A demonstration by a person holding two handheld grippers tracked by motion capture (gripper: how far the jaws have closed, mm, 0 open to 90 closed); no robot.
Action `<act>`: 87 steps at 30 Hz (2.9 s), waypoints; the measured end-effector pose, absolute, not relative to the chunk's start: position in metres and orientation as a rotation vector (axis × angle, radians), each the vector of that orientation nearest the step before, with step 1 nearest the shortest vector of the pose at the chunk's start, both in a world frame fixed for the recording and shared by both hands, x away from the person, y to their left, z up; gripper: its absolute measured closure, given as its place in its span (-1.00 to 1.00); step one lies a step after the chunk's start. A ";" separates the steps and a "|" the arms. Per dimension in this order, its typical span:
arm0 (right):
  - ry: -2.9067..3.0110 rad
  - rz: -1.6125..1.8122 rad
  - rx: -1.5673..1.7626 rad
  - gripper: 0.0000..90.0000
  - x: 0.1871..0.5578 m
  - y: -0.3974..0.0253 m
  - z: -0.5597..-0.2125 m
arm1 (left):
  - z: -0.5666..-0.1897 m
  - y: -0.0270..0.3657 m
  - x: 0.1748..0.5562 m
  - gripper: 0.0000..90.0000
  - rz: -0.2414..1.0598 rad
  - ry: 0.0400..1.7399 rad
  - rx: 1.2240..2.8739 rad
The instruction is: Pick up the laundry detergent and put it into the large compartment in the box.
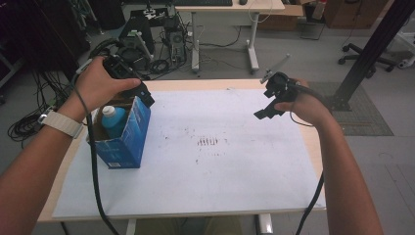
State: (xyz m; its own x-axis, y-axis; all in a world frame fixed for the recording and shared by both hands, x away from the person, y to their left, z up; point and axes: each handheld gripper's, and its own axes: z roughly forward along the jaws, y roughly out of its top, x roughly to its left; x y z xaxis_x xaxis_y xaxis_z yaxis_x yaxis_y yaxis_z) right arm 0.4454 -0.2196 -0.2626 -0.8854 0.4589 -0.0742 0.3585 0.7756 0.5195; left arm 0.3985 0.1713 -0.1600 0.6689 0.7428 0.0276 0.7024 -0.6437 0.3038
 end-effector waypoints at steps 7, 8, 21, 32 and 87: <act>2.780 0.751 0.641 -0.84 0.445 -0.218 -0.264 | -0.160 0.165 0.399 -0.75 0.196 1.078 2.664; 2.780 0.751 0.641 -0.84 0.445 -0.218 -0.264 | -0.161 0.163 0.399 -0.75 0.191 1.064 2.671; 2.784 0.748 0.645 -0.84 0.446 -0.219 -0.265 | -0.167 0.148 0.400 -0.75 0.146 0.911 2.729; 2.787 0.750 0.647 -0.84 0.446 -0.218 -0.266 | -0.172 0.138 0.396 -0.75 0.124 0.785 2.771; 2.789 0.759 0.647 -0.84 0.446 -0.220 -0.270 | -0.191 0.110 0.387 -0.75 0.146 0.517 2.822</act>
